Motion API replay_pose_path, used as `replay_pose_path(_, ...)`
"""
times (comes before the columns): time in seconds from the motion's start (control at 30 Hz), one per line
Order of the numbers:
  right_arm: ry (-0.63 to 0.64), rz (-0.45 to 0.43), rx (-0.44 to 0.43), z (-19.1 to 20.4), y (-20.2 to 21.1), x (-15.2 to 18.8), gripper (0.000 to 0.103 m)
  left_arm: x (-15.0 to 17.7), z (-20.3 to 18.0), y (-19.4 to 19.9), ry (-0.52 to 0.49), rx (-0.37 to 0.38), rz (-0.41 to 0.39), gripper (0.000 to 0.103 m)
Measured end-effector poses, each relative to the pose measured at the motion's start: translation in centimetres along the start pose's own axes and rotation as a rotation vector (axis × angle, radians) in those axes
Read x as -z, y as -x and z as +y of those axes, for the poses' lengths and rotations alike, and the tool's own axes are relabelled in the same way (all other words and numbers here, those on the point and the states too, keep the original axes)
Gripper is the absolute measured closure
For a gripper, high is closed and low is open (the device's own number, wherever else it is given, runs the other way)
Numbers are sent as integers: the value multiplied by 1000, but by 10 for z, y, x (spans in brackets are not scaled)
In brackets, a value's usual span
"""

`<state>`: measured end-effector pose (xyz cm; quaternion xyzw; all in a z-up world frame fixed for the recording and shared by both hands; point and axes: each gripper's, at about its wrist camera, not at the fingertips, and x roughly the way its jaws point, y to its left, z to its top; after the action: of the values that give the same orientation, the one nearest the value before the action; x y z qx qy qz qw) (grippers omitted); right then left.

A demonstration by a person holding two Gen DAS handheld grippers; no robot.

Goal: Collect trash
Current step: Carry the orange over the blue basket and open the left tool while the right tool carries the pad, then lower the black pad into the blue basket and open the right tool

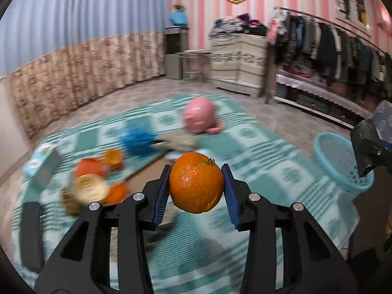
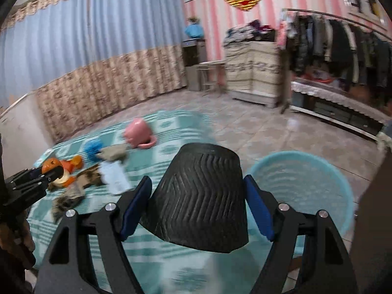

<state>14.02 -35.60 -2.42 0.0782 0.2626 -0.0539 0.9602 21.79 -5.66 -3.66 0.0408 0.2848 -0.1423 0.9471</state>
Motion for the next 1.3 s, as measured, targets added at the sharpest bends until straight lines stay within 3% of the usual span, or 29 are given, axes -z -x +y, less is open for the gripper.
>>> replay_pose_path(0.33, -88, -4, 168, -99, 10, 0, 28, -29, -116, -49, -83, 180, -16, 63)
replay_pose_path(0.73, -193, -18, 281, -165, 4, 5, 28, -46, -231, -95, -201, 312, 26, 63)
replay_pose_path(1.03, -235, -4, 332, -191, 3, 16, 28, -33, -293, -129, -306, 370, 90, 61)
replay_pose_path(1.1, -243, 5, 334, -193, 0, 17, 28, -32, -296, -138, -309, 375, 114, 55)
replay_pose_path(1.23, -250, 26, 333, -195, -6, 24, 28, -36, -302, -147, -314, 352, 112, 31)
replay_pose_path(1.3, -249, 33, 335, -196, -8, 25, 28, -41, -298, -146, -296, 346, 107, 27)
